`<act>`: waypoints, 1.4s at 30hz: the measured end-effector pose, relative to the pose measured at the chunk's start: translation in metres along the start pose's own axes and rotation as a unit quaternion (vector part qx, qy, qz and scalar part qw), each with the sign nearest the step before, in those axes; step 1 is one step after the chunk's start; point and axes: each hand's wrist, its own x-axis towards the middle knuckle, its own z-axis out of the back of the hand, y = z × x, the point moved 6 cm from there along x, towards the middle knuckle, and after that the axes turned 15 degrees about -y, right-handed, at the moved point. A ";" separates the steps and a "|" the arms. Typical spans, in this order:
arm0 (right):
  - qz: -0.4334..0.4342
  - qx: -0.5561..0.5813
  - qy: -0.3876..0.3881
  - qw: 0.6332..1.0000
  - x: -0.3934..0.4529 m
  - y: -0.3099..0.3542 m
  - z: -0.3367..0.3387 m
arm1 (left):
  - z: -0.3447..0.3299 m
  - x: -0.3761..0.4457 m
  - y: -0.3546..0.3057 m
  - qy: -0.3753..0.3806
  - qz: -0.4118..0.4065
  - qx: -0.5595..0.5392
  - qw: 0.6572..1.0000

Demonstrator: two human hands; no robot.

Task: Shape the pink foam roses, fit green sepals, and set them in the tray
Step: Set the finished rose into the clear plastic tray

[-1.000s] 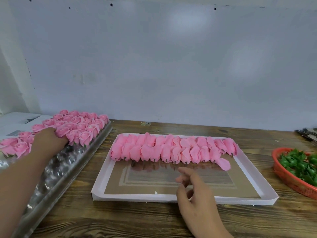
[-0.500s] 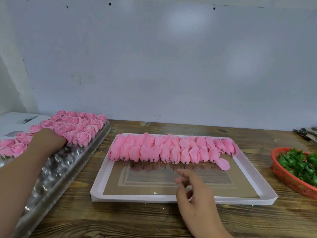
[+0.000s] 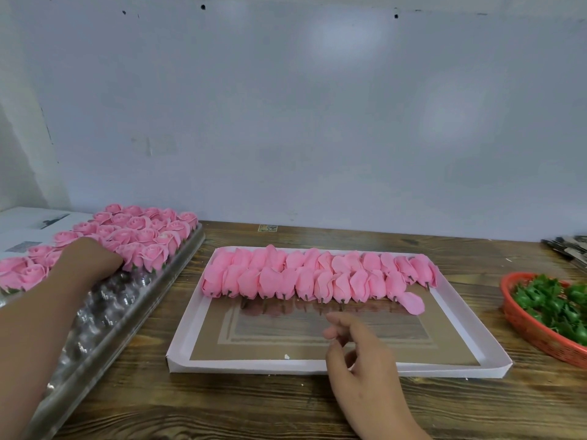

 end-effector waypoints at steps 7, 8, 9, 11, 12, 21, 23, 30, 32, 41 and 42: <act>-0.003 -0.006 0.007 1.000 0.000 0.001 0.000 | 0.002 -0.001 -0.003 0.014 0.011 0.013 1.000; -0.004 -0.007 0.009 1.000 0.000 0.001 0.000 | 0.002 -0.002 -0.003 0.014 0.010 0.011 1.000; -0.004 -0.008 0.010 1.000 0.000 0.001 0.000 | 0.003 -0.002 -0.003 0.013 0.008 0.011 1.000; -0.005 -0.007 0.010 1.000 0.000 0.002 0.000 | 0.004 -0.005 -0.004 0.012 -0.005 0.017 1.000; -0.006 -0.005 0.009 1.000 0.000 0.002 0.000 | 0.003 -0.006 -0.006 0.015 -0.019 0.024 0.999; -0.012 0.008 0.022 1.000 0.000 0.006 0.001 | 0.029 -0.039 -0.019 0.080 -0.060 0.058 0.993; -0.015 0.008 0.020 1.000 0.000 0.006 0.001 | 0.044 -0.050 -0.024 0.069 -0.083 0.112 0.988; -0.008 -0.021 0.027 0.999 0.002 0.002 0.003 | 0.078 -0.179 -0.125 -0.023 -0.237 -0.082 0.968; 0.003 -0.043 0.016 0.999 0.005 0.000 0.005 | 0.063 -0.240 -0.154 0.081 -0.307 -0.132 0.939; -0.069 -0.192 -0.075 0.976 0.066 -0.037 0.062 | 0.015 -0.328 -0.160 0.098 -0.485 -0.129 0.859; -0.093 -0.214 -0.078 0.969 0.078 -0.048 0.072 | 0.014 -0.327 -0.158 0.093 -0.487 -0.136 0.857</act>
